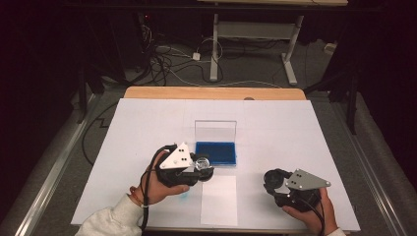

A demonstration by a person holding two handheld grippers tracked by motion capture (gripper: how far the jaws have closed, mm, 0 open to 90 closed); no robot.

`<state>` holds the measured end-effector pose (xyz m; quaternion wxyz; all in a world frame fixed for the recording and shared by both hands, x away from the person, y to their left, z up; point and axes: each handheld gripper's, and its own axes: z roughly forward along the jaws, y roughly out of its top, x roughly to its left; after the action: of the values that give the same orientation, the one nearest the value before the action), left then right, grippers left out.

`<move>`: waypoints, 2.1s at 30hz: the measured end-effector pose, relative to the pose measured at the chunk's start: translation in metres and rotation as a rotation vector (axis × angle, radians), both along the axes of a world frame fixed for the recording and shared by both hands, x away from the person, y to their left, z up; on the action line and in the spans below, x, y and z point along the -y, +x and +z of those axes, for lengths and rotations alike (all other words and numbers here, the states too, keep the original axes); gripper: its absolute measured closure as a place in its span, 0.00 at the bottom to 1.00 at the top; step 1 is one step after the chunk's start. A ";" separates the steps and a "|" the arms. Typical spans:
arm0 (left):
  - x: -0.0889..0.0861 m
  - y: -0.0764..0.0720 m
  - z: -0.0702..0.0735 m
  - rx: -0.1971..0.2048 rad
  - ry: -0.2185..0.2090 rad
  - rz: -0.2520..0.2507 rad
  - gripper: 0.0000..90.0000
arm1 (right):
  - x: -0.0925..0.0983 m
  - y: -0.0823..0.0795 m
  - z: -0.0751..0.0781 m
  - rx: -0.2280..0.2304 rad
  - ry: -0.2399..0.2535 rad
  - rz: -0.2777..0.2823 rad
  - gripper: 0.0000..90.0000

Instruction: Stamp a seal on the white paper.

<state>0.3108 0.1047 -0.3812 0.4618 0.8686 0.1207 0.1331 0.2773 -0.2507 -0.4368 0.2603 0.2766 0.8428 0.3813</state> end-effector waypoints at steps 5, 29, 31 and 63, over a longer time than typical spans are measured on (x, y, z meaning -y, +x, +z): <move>0.013 -0.001 -0.009 -0.016 0.027 -0.033 0.61 | 0.000 0.000 0.000 -0.001 -0.002 0.000 0.43; 0.041 -0.004 -0.036 -0.059 0.098 -0.110 0.61 | -0.001 0.000 -0.001 -0.006 -0.009 0.001 0.43; 0.044 -0.004 -0.039 -0.064 0.106 -0.115 0.61 | -0.001 0.000 -0.002 -0.008 -0.012 0.003 0.43; 0.052 -0.007 -0.071 -0.105 0.157 -0.139 0.61 | -0.002 0.000 -0.002 -0.018 -0.012 0.006 0.43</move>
<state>0.3040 0.0527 -0.4523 0.3935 0.9142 0.0736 0.0640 0.2776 -0.2491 -0.4390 0.2534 0.2759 0.8482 0.3744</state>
